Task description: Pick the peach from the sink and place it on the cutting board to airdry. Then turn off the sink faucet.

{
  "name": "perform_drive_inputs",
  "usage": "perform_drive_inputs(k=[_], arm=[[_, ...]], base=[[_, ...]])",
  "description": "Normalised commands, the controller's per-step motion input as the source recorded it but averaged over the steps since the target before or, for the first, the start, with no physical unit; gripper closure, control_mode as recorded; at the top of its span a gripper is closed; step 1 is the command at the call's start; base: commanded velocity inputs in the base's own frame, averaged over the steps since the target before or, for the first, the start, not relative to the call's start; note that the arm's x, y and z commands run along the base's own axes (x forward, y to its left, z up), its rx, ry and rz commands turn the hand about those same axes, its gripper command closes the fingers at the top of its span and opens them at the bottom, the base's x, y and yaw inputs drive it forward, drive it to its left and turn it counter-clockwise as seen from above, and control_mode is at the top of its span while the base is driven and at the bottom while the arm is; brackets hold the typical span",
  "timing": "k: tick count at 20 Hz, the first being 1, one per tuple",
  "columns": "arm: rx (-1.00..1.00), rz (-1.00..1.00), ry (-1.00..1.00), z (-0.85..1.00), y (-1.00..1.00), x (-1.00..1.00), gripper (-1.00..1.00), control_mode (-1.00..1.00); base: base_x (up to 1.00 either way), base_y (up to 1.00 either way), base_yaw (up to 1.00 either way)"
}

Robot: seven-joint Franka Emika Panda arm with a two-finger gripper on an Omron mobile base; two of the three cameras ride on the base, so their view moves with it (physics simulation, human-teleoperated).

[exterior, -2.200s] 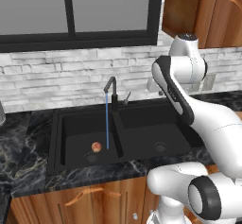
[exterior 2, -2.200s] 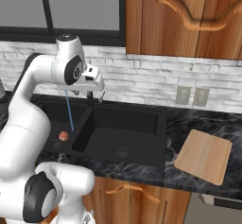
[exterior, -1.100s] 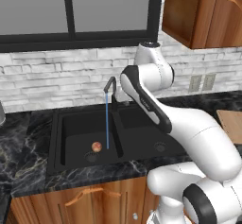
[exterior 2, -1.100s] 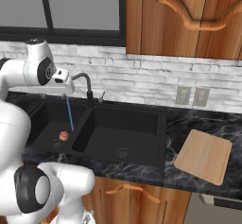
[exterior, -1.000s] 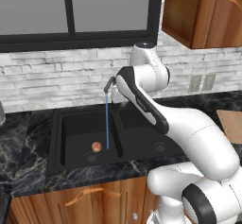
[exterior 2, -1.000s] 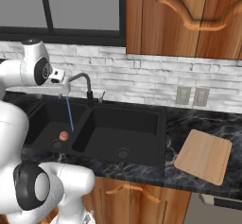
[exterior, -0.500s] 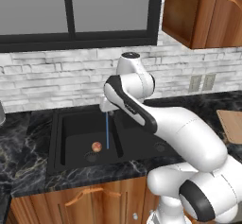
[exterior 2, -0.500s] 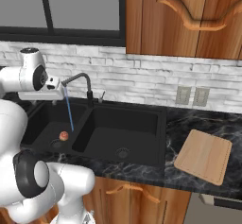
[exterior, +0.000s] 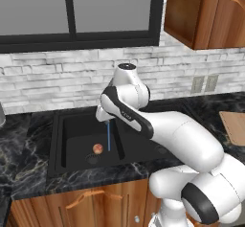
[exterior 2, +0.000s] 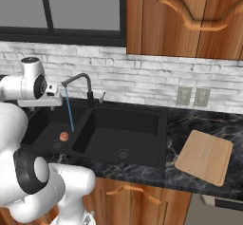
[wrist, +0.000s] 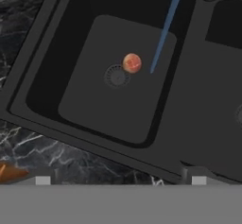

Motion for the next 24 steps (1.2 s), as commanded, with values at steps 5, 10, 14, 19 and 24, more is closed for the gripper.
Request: perform_drive_inputs(k=[5,10,14,19,24], arm=[[0.00,0.00,0.00,-0.21,0.11,0.12,-1.00,-1.00],[0.00,0.00,0.00,-0.30,0.06,0.14,-1.00,-1.00],[0.00,0.00,0.00,-0.24,0.08,0.12,-1.00,-1.00],[-0.02,0.00,0.00,-0.29,0.05,0.06,-1.00,-1.00],[0.00,0.00,0.00,-0.37,0.06,0.16,-1.00,-1.00]], base=[[0.00,0.00,0.00],[0.00,0.00,0.00],[0.00,0.00,0.00],[0.00,0.00,0.00],[0.00,0.00,0.00]])
